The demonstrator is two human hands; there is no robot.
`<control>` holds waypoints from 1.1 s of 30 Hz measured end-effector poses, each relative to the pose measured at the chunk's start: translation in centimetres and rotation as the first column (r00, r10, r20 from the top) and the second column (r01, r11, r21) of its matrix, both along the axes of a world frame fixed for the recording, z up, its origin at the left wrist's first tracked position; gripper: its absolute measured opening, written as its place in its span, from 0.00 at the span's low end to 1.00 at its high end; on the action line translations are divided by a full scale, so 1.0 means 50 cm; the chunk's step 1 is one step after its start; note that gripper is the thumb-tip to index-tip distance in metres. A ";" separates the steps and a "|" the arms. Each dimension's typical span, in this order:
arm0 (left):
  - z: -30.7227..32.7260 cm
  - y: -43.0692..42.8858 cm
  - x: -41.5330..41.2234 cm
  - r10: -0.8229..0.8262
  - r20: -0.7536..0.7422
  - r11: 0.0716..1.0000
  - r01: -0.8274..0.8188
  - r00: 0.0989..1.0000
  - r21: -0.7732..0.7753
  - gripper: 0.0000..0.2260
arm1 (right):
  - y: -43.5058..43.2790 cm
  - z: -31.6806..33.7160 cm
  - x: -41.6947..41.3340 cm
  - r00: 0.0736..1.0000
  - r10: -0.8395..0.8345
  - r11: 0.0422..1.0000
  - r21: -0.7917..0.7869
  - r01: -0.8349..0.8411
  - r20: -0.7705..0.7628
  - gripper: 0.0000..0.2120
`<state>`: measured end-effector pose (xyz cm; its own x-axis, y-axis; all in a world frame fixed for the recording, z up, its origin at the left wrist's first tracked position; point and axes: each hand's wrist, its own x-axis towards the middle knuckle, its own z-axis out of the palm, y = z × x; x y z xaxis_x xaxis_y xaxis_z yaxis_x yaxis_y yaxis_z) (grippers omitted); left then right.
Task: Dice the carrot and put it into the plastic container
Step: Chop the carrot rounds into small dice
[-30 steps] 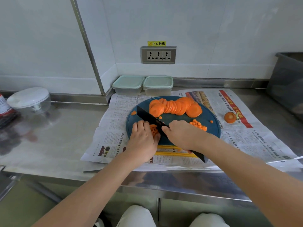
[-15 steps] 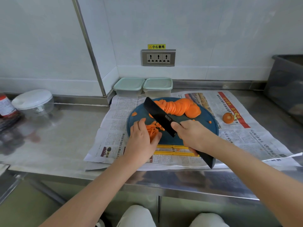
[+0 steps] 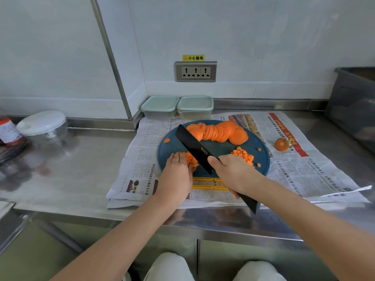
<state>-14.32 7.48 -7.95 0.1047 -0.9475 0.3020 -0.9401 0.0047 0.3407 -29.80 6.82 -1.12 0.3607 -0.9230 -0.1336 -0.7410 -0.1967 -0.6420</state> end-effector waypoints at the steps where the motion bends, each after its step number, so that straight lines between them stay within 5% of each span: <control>1: 0.001 -0.001 -0.001 -0.001 0.002 1.000 0.001 1.000 0.001 0.16 | 0.001 0.000 0.002 1.000 -0.004 1.000 0.007 0.004 0.002 0.22; 10: -0.001 -0.003 -0.002 0.049 0.028 0.997 -0.051 0.998 0.056 0.17 | 0.007 -0.037 0.042 0.970 -0.028 0.977 -0.210 -0.024 -0.240 0.19; 17: -0.008 -0.011 0.003 0.037 0.042 0.998 -0.039 0.998 0.043 0.17 | -0.013 0.009 0.049 0.983 0.009 0.999 0.053 0.001 -0.183 0.19; 25: -0.001 -0.008 0.008 0.024 0.014 0.995 -0.026 1.000 0.097 0.18 | 0.000 0.015 0.084 0.986 0.022 0.998 -0.050 -0.031 -0.166 0.15; 33: 0.017 0.010 0.007 0.009 -0.047 0.987 -0.001 0.999 0.161 0.27 | -0.031 -0.012 0.029 0.991 -0.058 0.993 0.100 0.070 -0.118 0.19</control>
<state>-13.94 7.96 -7.11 0.1205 -0.9827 0.1405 -0.9226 -0.0587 0.3812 -28.37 5.26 -1.70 0.2783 -0.9227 -0.2670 -0.8198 -0.0833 -0.5665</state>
